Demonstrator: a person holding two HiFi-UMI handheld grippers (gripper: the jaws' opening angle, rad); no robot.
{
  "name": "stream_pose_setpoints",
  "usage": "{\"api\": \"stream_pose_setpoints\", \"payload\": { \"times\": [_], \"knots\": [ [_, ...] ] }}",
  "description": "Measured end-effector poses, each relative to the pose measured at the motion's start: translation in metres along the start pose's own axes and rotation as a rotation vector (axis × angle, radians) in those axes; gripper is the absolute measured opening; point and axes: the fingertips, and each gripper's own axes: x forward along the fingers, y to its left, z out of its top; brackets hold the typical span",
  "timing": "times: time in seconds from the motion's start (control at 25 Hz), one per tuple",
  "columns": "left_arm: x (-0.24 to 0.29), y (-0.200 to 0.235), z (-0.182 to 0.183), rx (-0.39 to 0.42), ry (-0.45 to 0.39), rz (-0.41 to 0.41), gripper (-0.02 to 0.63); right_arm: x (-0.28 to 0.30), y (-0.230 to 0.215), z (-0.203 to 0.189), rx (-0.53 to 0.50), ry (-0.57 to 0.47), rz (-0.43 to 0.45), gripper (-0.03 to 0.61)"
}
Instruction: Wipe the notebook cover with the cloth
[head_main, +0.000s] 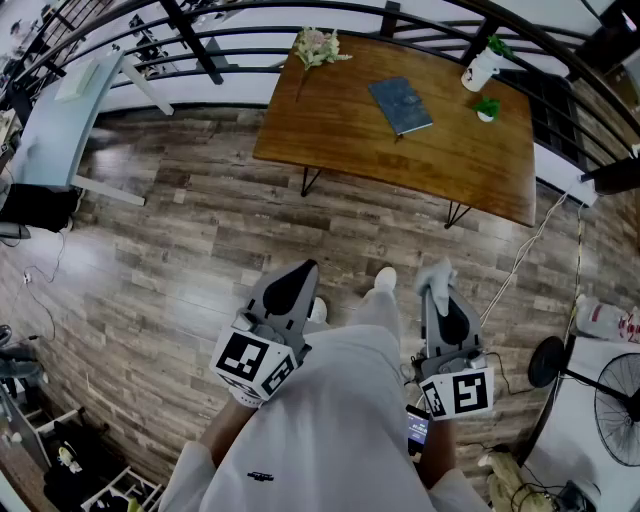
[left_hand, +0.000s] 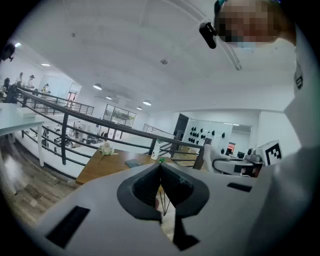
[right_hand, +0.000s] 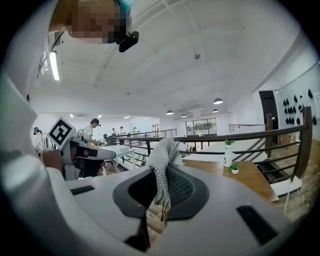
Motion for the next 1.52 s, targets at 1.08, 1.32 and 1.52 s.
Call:
{"api": "stream_pose_setpoints", "payload": {
  "times": [1.08, 1.32, 1.52],
  "knots": [
    [0.072, -0.03, 0.028, 0.06, 0.035, -0.043, 0.018, 0.011, -0.079, 0.023, 0.094, -0.11, -0.101, 0.031],
    [0.099, -0.029, 0.031, 0.065, 0.07, -0.053, 0.018, 0.019, -0.109, 0.022, 0.119, -0.101, -0.128, 0.031],
    [0.129, -0.01, 0.033, 0.046, 0.085, -0.064, 0.018, 0.057, -0.113, 0.016, 0.137, -0.066, -0.101, 0.031]
  ]
}}
